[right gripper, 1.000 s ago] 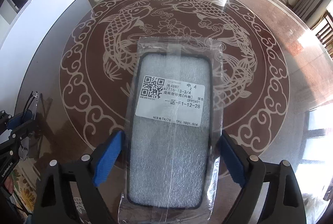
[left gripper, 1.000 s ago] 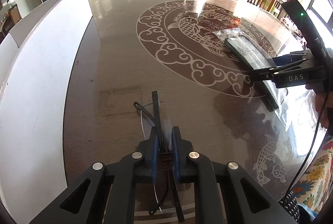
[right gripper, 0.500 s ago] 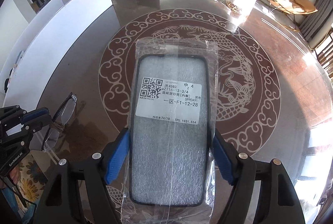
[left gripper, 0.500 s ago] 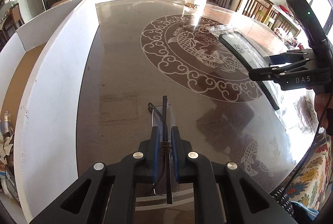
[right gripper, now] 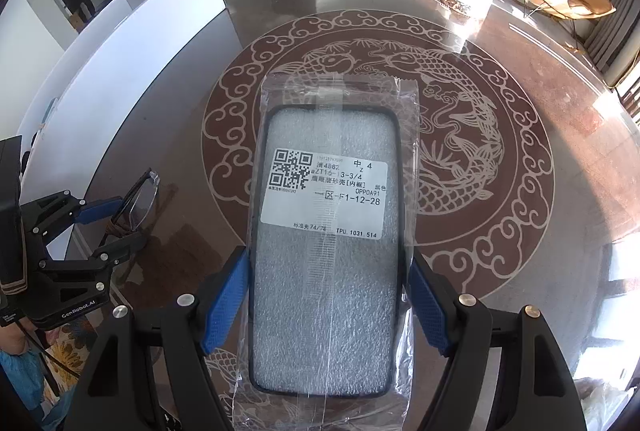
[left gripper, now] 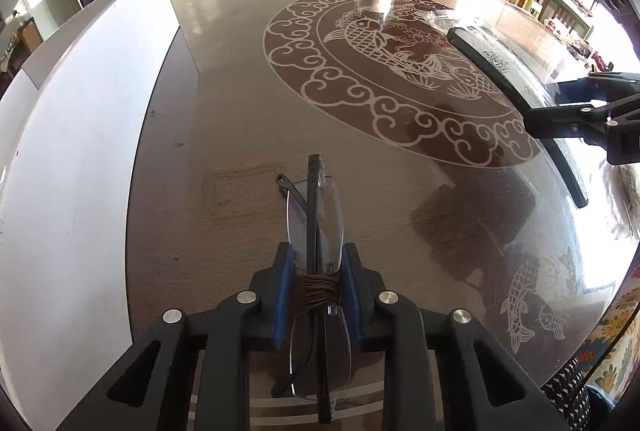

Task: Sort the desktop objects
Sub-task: 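Carry the phone case and glasses over the cardboard box with both tools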

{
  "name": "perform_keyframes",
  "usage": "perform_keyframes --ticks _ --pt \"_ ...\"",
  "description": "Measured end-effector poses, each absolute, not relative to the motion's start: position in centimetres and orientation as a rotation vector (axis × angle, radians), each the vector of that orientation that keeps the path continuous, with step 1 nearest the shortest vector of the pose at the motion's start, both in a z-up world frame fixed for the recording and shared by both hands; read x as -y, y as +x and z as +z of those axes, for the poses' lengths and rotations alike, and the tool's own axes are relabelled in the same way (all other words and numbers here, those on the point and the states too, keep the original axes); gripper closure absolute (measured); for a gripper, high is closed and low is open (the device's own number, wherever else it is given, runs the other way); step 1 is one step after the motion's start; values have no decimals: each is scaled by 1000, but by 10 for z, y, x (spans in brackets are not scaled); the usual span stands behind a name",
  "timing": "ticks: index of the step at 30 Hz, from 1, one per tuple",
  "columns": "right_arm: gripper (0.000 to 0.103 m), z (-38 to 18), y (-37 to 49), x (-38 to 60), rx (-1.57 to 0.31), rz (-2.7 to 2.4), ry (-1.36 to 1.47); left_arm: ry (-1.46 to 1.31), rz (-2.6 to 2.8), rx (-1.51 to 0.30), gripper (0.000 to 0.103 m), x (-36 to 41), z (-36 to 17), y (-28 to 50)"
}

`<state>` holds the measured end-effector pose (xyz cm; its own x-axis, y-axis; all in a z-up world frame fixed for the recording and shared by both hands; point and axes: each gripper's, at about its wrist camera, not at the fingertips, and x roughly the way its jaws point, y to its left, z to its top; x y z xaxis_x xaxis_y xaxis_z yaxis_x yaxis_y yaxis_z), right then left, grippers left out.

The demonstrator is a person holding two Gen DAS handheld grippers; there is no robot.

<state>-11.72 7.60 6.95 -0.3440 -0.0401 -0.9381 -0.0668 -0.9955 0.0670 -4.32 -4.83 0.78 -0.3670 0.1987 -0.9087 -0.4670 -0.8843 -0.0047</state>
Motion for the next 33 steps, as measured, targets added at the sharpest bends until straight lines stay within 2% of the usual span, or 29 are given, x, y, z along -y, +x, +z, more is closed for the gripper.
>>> perform_keyframes --ticks 1,2,6,12,20,28,33 --pt "27 69 -117 -77 -149 2557 -1789 -1458 2283 -340 81 49 9 -44" --pt "27 69 -116 -78 -154 2557 -1787 -1447 2291 -320 92 50 12 -44" --pt "27 76 -112 -80 -170 2572 -1769 -1401 2303 -198 93 61 33 -42" --pt "27 107 -118 -65 -130 2637 -1731 -1271 2324 -51 93 91 92 -33" --pt "27 166 -169 9 -88 2804 -1687 -1172 2502 33 93 196 160 -50" --pt "27 215 -239 155 27 3074 -1607 -1283 2668 74 93 304 148 -89" --pt "27 207 -275 236 67 3174 -1649 -1366 2684 128 93 336 116 -106"
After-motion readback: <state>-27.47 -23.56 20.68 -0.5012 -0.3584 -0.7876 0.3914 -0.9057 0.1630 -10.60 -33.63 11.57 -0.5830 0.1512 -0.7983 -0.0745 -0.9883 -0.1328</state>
